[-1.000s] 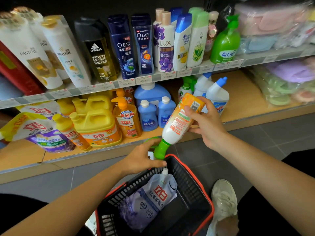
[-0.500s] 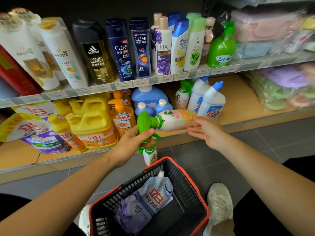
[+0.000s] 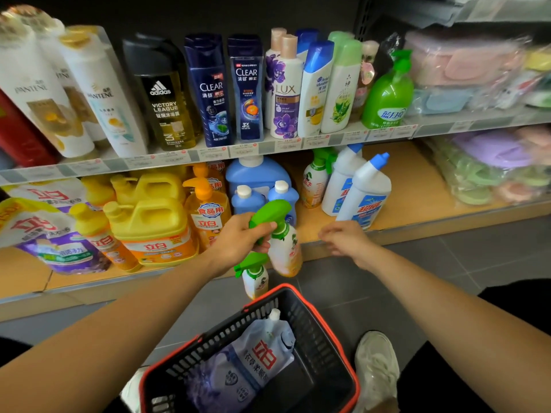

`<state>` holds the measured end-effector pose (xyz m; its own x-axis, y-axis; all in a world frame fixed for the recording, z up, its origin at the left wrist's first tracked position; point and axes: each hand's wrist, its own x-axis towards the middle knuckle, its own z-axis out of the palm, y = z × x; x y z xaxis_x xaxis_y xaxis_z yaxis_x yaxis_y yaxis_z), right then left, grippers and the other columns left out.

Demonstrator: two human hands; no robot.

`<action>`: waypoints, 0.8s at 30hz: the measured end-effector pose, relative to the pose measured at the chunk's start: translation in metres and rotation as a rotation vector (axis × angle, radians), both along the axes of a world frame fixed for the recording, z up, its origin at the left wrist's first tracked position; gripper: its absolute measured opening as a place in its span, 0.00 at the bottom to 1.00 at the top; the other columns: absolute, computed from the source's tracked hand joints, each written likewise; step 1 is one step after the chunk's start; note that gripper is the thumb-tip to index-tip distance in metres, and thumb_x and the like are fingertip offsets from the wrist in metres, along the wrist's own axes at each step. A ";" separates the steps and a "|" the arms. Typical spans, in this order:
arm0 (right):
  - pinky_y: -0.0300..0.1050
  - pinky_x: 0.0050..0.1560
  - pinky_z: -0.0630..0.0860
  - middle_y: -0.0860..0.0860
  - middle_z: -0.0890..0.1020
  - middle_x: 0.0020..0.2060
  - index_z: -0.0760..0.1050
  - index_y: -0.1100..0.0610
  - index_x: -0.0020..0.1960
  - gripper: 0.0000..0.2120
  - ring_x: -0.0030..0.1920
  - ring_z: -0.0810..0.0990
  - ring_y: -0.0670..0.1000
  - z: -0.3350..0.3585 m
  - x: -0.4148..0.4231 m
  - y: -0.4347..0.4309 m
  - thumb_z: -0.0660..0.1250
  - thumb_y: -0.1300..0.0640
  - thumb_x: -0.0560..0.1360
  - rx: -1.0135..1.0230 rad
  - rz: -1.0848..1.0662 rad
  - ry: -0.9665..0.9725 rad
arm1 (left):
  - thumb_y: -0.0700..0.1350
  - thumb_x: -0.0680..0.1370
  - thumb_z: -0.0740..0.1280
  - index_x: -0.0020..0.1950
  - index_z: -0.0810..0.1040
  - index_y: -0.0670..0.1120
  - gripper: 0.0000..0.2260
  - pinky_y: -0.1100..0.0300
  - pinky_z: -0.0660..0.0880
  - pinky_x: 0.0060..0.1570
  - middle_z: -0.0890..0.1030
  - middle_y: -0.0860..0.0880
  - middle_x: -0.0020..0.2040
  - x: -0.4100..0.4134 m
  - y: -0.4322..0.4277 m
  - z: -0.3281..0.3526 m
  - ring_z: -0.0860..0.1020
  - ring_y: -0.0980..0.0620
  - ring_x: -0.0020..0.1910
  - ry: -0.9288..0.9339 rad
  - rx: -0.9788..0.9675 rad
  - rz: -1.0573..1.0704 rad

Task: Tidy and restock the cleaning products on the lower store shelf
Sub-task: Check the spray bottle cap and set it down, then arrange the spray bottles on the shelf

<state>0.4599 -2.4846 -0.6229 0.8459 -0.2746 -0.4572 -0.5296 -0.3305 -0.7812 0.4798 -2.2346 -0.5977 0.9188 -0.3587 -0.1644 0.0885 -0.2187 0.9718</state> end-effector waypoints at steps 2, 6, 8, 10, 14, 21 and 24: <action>0.53 0.59 0.80 0.54 0.82 0.53 0.79 0.57 0.59 0.12 0.54 0.81 0.55 0.013 0.019 -0.008 0.72 0.57 0.76 -0.110 0.002 -0.131 | 0.42 0.80 0.71 0.44 0.79 0.35 0.11 0.61 0.79 0.38 0.80 0.43 0.35 0.005 -0.011 -0.014 0.79 0.50 0.35 -0.012 0.062 -0.029; 0.44 0.46 0.79 0.51 0.82 0.41 0.81 0.59 0.57 0.13 0.46 0.81 0.51 0.033 0.063 -0.027 0.74 0.60 0.73 -0.182 -0.041 -0.340 | 0.46 0.78 0.74 0.45 0.82 0.34 0.13 0.59 0.76 0.38 0.83 0.43 0.34 0.013 -0.020 -0.049 0.79 0.53 0.33 0.005 0.208 -0.060; 0.47 0.50 0.79 0.52 0.83 0.42 0.79 0.58 0.60 0.17 0.48 0.82 0.53 0.035 0.084 -0.034 0.76 0.60 0.72 -0.207 -0.056 -0.379 | 0.49 0.77 0.75 0.41 0.84 0.40 0.13 0.59 0.76 0.37 0.84 0.46 0.33 0.020 -0.021 -0.061 0.79 0.56 0.31 -0.028 0.311 -0.086; 0.52 0.56 0.79 0.54 0.85 0.45 0.74 0.55 0.68 0.26 0.51 0.83 0.54 0.031 0.102 -0.037 0.76 0.59 0.72 -0.229 -0.050 -0.388 | 0.55 0.76 0.74 0.36 0.81 0.45 0.16 0.56 0.74 0.34 0.81 0.49 0.30 0.028 -0.024 -0.071 0.77 0.56 0.29 -0.136 0.491 -0.145; 0.57 0.56 0.80 0.52 0.85 0.41 0.66 0.47 0.76 0.36 0.49 0.84 0.54 0.017 0.125 -0.035 0.76 0.57 0.71 -0.281 -0.039 -0.411 | 0.70 0.75 0.65 0.37 0.78 0.50 0.23 0.57 0.68 0.39 0.78 0.50 0.35 0.038 -0.026 -0.095 0.78 0.49 0.41 -0.482 1.015 -0.258; 0.50 0.48 0.80 0.52 0.85 0.41 0.82 0.55 0.52 0.13 0.45 0.84 0.53 -0.002 0.127 -0.023 0.78 0.52 0.70 -0.449 -0.203 -0.588 | 0.71 0.74 0.64 0.65 0.80 0.59 0.25 0.52 0.68 0.57 0.81 0.52 0.51 0.043 -0.020 -0.134 0.69 0.49 0.61 -0.565 1.123 -0.338; 0.47 0.47 0.79 0.52 0.84 0.46 0.81 0.57 0.57 0.21 0.47 0.82 0.52 -0.010 0.125 -0.012 0.79 0.47 0.68 -0.459 -0.228 -0.588 | 0.68 0.74 0.67 0.66 0.81 0.59 0.24 0.53 0.68 0.56 0.81 0.53 0.51 0.045 -0.019 -0.139 0.68 0.49 0.59 -0.531 1.028 -0.306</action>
